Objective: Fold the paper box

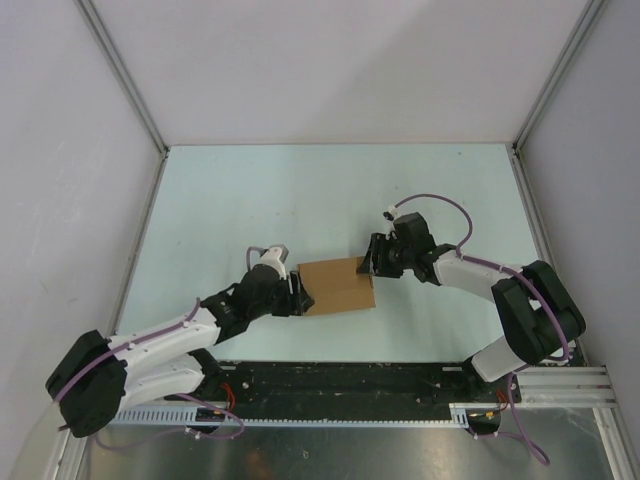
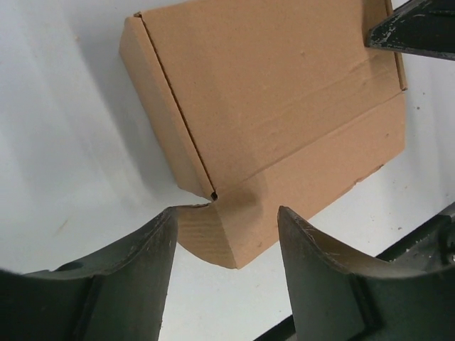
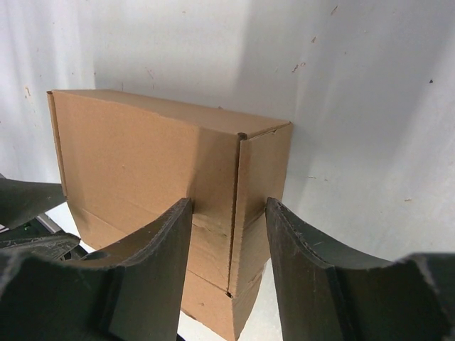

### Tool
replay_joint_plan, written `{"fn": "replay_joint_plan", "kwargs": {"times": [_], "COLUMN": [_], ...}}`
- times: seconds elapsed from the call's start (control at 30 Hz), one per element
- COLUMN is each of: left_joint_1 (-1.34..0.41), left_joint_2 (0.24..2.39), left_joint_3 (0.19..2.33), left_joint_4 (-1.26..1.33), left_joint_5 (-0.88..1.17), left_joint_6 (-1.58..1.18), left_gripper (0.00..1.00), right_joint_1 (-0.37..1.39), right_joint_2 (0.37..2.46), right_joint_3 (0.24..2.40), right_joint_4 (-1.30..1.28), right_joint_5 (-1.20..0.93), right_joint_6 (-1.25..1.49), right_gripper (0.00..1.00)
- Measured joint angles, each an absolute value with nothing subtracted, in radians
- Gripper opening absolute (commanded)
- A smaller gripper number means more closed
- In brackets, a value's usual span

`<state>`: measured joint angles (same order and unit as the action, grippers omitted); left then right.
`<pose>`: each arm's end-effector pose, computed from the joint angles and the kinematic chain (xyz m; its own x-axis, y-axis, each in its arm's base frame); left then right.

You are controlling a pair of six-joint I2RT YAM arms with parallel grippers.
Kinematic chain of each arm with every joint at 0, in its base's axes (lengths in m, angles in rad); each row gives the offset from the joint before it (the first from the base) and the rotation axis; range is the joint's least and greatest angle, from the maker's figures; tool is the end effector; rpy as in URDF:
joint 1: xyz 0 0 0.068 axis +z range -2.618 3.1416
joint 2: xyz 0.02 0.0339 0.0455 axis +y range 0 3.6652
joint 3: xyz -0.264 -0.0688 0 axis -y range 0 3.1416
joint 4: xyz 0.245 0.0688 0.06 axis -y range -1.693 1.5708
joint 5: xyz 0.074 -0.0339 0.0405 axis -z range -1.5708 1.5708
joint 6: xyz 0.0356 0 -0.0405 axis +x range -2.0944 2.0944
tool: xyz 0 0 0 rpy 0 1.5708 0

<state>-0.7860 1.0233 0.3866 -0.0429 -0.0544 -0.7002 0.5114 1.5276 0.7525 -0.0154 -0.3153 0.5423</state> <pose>0.1430 -0.1405 0.1726 -0.7756 -0.1339 -0.6168 0.2312 0.8490 -0.4751 0.2575 0.1572 0.1720 -0.8692 0.0749 -0.4888 -0.2416 0.7982 0.5518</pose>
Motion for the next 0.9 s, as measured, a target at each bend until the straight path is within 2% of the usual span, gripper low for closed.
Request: {"fn": "replay_joint_plan", "kwargs": {"times": [0.4,0.9], "left_joint_1": [-0.788,-0.803], "left_joint_2": [1.087,1.113], "left_joint_3": [0.387,0.403], "left_joint_4": [-0.035,-0.031], "left_joint_5": [-0.001,0.012], "left_joint_6": [-0.717,-0.719], "left_gripper": [0.63,0.55], "right_joint_1": [0.511,0.511], "right_joint_2": [1.528,1.528], "right_joint_3": [0.752,0.752], "right_joint_4": [-0.014,-0.011], "right_joint_5": [-0.316,-0.319], "right_joint_6": [0.543,0.543], "right_gripper": [0.50,0.50]}}
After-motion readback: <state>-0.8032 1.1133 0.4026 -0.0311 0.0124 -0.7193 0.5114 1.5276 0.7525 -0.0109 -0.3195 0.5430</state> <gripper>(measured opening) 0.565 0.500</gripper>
